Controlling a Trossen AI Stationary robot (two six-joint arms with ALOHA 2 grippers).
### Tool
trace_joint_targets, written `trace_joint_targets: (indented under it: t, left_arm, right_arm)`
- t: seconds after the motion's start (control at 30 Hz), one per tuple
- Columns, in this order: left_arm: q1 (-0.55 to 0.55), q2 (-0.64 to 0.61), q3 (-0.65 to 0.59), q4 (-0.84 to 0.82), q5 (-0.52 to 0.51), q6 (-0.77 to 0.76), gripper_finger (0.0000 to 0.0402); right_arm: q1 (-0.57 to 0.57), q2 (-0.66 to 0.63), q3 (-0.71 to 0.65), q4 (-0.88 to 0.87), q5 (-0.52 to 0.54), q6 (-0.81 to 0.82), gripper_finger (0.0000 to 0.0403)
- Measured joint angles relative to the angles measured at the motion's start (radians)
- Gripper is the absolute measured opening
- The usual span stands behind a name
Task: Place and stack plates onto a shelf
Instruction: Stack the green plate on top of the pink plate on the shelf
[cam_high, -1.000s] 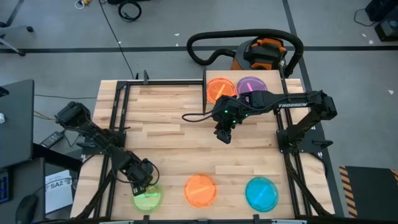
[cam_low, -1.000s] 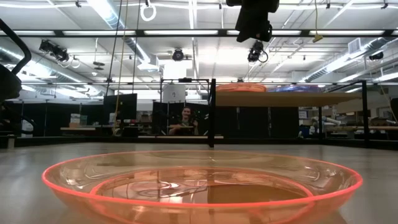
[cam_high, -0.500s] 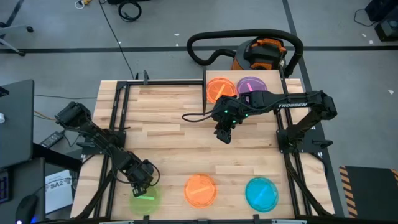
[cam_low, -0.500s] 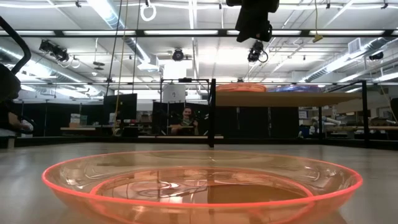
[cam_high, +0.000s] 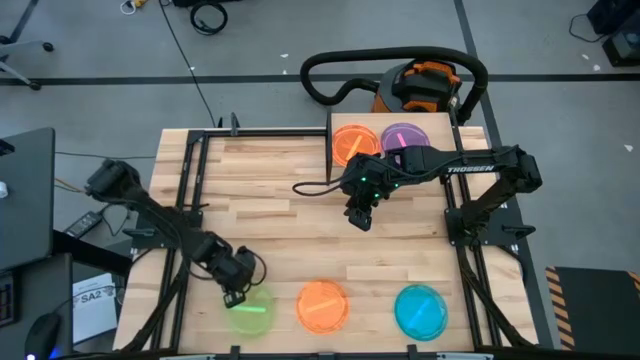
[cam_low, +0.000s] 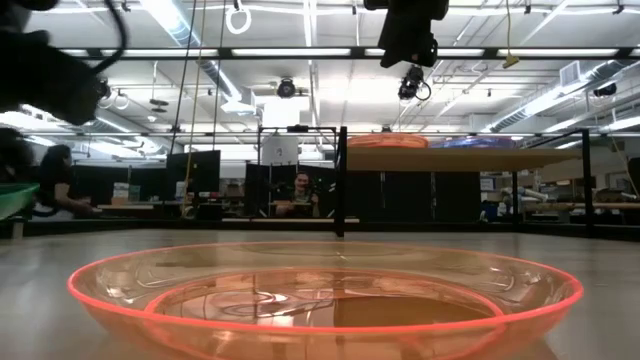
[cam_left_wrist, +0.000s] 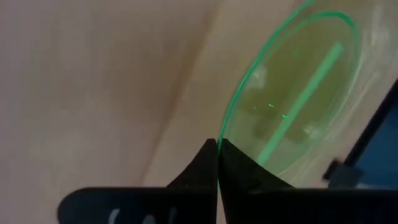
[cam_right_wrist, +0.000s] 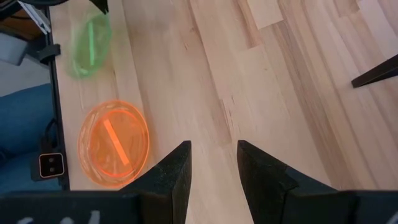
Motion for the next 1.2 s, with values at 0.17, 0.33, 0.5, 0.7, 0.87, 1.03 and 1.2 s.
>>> trace_joint_targets:
  t: [0.17, 0.33, 0.5, 0.7, 0.87, 1.03, 1.2]
  left_arm:
    - [0.091, -0.034, 0.0, -0.003, -0.049, 0.073, 0.0002]
    - [0.19, -0.049, 0.0, -0.001, -0.081, 0.156, 0.0002]
    - [0.294, -0.049, 0.0, 0.0, -0.084, 0.244, 0.0002]
    - [0.424, -0.049, 0.0, 0.0, -0.082, 0.349, 0.0002]
    - [0.526, -0.049, 0.0, 0.001, -0.082, 0.431, 0.0002]
    - [0.614, -0.049, 0.0, 0.043, -0.082, 0.479, 0.0003]
    - [0.686, -0.049, 0.0, 0.167, -0.082, 0.5, 0.0003]
  right_arm:
    - [0.0, 0.0, 0.0, 0.022, 0.0, 0.032, 0.0135]
    - [0.0, 0.0, 0.0, 0.094, 0.001, 0.055, 0.0135]
    - [0.0, 0.0, 0.0, 0.179, 0.001, 0.055, 0.0135]
    - [0.0, 0.0, 0.0, 0.244, 0.003, 0.057, 0.0135]
    - [0.0, 0.0, 0.0, 0.258, 0.092, 0.057, 0.0135]
    - [-0.001, 0.0, 0.0, 0.258, 0.189, 0.057, 0.0135]
    - [-0.001, 0.0, 0.0, 0.258, 0.218, 0.057, 0.0135]
